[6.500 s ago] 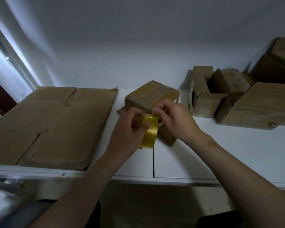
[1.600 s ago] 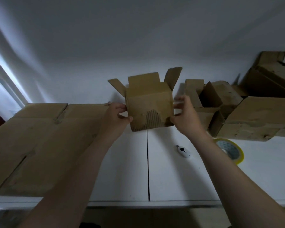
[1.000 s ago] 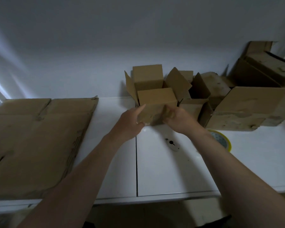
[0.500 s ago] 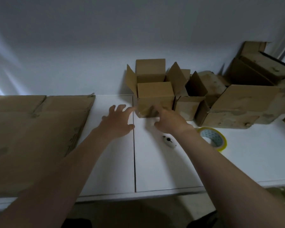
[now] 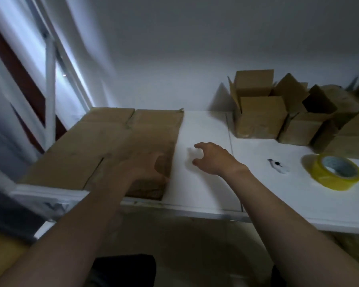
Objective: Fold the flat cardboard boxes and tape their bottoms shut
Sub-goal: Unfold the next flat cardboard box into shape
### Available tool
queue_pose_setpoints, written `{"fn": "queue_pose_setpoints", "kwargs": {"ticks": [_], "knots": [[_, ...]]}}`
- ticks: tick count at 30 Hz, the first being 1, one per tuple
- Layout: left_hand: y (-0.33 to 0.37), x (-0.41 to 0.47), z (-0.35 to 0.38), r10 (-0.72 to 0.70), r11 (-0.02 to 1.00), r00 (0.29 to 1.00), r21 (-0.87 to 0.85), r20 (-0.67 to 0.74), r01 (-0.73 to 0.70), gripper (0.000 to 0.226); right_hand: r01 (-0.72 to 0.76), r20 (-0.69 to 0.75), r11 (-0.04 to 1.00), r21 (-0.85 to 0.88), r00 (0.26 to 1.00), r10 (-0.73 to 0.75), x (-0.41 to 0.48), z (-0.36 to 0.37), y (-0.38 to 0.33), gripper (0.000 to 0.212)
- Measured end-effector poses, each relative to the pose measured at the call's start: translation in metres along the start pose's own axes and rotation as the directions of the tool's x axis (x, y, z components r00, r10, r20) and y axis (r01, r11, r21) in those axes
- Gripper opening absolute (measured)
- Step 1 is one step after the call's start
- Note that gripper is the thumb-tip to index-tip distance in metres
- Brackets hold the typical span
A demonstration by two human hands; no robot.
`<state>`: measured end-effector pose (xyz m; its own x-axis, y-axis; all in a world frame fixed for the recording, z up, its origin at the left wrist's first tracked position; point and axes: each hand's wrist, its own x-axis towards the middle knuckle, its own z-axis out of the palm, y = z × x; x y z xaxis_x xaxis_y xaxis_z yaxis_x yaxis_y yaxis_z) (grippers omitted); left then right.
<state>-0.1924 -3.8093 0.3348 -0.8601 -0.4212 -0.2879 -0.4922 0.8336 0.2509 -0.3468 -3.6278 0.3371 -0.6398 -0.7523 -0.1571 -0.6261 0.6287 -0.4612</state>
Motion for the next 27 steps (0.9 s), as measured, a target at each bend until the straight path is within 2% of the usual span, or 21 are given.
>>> {"fn": "queue_pose_setpoints", "kwargs": {"ticks": [3,5,7,9,10,11,14,16,18,21,22,24,27], "knots": [[-0.035,-0.015,0.004,-0.012,0.995,0.980,0.101,0.197,-0.008,0.128,0.046,0.032,0.998,0.044,0.998,-0.047,-0.006,0.025,-0.027,0.061],[-0.052,-0.016,0.010,0.021,0.991,0.979,0.122,0.202,-0.046,0.123,0.062,0.043,0.997,0.048,0.997,-0.064,-0.010,0.035,-0.038,0.059],[-0.062,-0.016,0.011,0.072,0.997,0.994,0.006,0.079,-0.072,0.100,0.072,0.045,0.996,0.053,0.996,-0.074,-0.014,0.040,-0.046,0.057],[-0.066,-0.016,0.009,0.080,0.992,0.995,-0.091,-0.055,-0.085,0.064,0.078,0.035,0.995,0.059,0.996,-0.081,-0.016,0.042,-0.051,0.054],[-0.068,-0.015,0.009,0.072,0.992,0.993,-0.100,-0.097,-0.082,0.058,0.081,0.032,0.995,0.064,0.996,-0.083,-0.017,0.041,-0.052,0.054],[-0.070,-0.014,0.008,0.073,0.992,0.992,-0.092,-0.099,-0.082,0.065,0.081,0.029,0.994,0.067,0.996,-0.083,-0.017,0.040,-0.052,0.053],[-0.071,-0.017,0.012,0.111,0.993,0.992,0.032,0.062,-0.113,0.108,0.077,0.021,0.995,0.070,0.997,-0.079,-0.014,0.037,-0.051,0.052],[-0.075,-0.014,0.017,0.129,0.990,0.989,0.055,0.072,-0.133,0.110,0.075,0.013,0.994,0.080,0.997,-0.077,-0.013,0.034,-0.051,0.051],[-0.074,-0.013,0.017,0.155,0.988,0.988,0.003,0.011,-0.155,0.098,0.075,0.009,0.992,0.101,0.997,-0.077,-0.012,0.033,-0.052,0.049],[-0.061,-0.015,0.006,0.160,0.959,0.975,-0.211,-0.154,-0.191,0.060,0.077,-0.016,0.986,0.150,0.997,-0.075,-0.008,0.033,-0.055,0.045],[-0.059,-0.016,0.002,0.159,0.950,0.963,-0.230,-0.219,-0.209,0.051,0.076,-0.045,0.983,0.168,0.997,-0.069,-0.007,0.032,-0.056,0.046],[-0.055,-0.017,-0.003,0.145,0.977,0.929,-0.099,-0.340,-0.189,0.043,0.063,-0.121,0.981,0.184,0.992,-0.041,-0.006,0.032,-0.055,0.051],[-0.054,-0.016,-0.003,0.030,0.999,0.876,0.003,-0.482,-0.033,0.037,-0.032,-0.154,0.982,0.185,0.986,0.061,-0.003,0.029,-0.050,0.066]]}}
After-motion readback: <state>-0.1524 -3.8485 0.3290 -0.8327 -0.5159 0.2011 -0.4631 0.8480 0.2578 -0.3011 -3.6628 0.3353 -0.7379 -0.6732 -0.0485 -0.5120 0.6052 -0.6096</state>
